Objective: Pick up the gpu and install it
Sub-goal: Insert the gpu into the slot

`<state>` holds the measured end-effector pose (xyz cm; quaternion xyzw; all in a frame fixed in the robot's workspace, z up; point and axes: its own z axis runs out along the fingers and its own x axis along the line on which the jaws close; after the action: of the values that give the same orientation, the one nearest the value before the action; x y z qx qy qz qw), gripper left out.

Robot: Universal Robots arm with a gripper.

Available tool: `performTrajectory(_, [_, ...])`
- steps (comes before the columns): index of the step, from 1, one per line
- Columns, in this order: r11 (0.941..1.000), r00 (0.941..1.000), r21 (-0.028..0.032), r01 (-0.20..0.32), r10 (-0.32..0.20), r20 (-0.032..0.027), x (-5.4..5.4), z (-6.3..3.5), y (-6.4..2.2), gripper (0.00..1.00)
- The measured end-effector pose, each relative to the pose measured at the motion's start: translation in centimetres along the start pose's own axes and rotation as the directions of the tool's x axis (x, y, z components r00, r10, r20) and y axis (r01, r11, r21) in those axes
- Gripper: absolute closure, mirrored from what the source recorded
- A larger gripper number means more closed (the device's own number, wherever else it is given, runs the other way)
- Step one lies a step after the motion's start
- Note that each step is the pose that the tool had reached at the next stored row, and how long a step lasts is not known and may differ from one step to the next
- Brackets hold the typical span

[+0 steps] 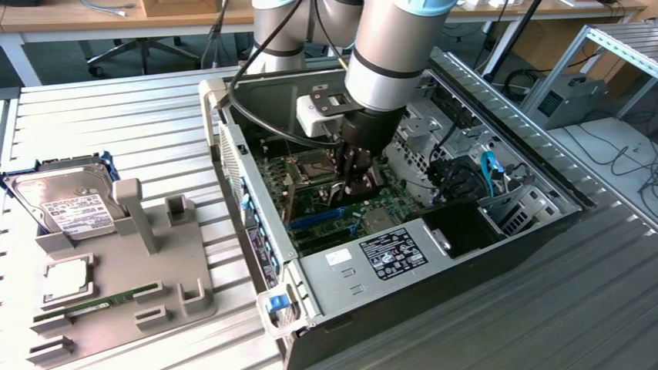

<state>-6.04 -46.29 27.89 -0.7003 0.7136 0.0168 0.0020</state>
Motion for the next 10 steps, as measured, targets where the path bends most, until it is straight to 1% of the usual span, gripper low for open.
performTrajectory(1, [1.0000,1.0000,0.0002,0.000,0.000,0.0013,0.01,0.00,0.15,0.74])
performTrajectory(4, [1.0000,1.0000,0.0008,0.000,0.000,0.0094,0.00,0.01,0.51,0.74])
performTrajectory(7, [1.0000,0.9999,0.0009,0.000,0.000,0.0104,0.00,0.05,0.71,0.74])
performTrajectory(10, [1.0000,0.9999,0.0009,0.000,0.000,0.0102,0.02,0.14,1.13,0.74])
